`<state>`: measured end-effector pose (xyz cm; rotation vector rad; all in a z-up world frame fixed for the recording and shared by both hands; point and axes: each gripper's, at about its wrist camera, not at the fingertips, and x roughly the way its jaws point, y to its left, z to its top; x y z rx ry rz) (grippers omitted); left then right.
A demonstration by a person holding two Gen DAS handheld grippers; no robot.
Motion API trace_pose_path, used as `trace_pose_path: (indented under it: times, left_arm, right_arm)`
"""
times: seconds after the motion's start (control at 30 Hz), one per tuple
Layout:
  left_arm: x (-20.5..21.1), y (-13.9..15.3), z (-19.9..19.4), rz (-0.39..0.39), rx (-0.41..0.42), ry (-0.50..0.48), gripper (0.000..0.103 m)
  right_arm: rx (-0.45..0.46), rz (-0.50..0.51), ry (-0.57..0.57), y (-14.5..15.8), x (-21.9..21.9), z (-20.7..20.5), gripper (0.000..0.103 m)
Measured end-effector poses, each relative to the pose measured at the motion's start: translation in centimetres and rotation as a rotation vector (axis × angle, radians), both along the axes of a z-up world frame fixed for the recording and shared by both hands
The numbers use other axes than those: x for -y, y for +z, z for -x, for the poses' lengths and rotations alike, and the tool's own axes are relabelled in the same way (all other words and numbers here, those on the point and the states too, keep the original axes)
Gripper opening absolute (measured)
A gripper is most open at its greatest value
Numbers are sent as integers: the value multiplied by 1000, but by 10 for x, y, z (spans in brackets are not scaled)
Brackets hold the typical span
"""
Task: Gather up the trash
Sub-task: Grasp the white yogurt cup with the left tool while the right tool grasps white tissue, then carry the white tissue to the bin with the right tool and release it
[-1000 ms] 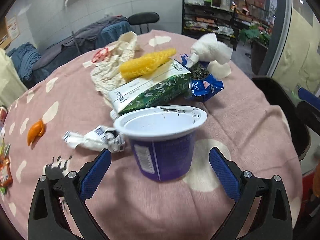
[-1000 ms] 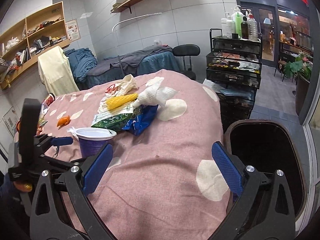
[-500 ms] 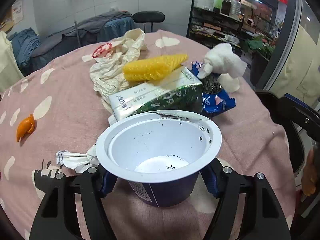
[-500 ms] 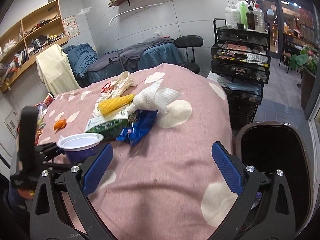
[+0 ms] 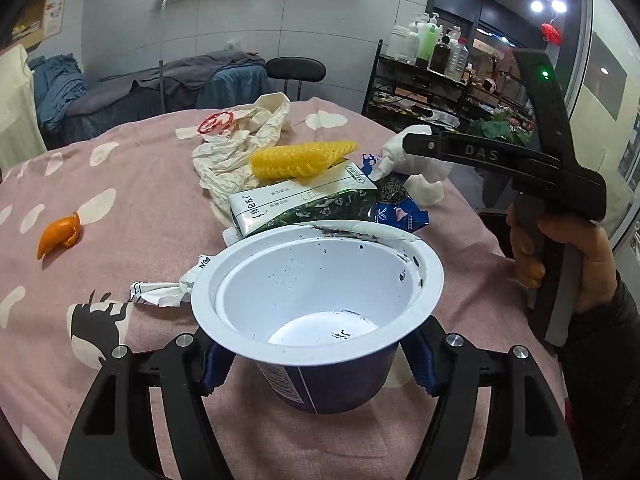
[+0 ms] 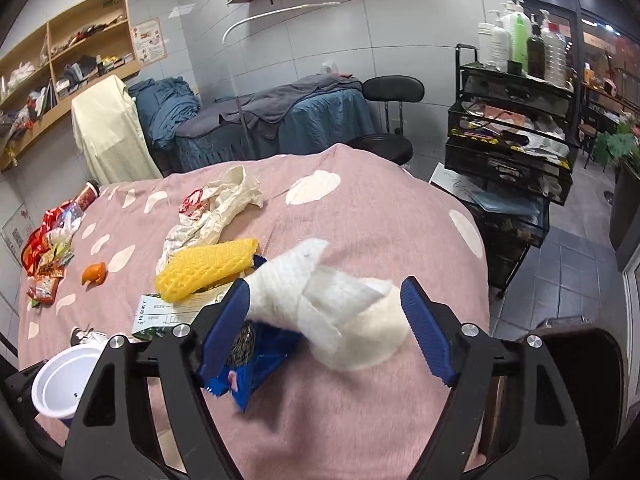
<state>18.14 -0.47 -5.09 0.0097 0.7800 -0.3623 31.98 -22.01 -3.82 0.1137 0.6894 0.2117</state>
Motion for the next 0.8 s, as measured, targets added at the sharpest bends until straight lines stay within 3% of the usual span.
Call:
trace_pose_path:
  times: [0.07,0.13,0.17,0.23,0.53,0.8]
  left_arm:
    - [1,-1,0,-5,2,-4,70]
    - [1,-1,0,-5,1,-4,70]
    - [0,0,0,-3,3,-2,70]
    - [-1,1,1,2,12,2,70]
    - [-3,12,14,33,47,15,70]
    - [13,27,31,66,88,-18,70]
  right_arm:
    - [-18,10,30,-2,-5,-4,47]
    - [-12,26,42,-2,-9,-1,28]
    - [-9,35,43,-1,-10,1,20]
    - [-3,33,46,1,-10,7,14]
    - [67,-56,5,23,17,63,11]
    - [93,-74,-58,30,48,111,11]
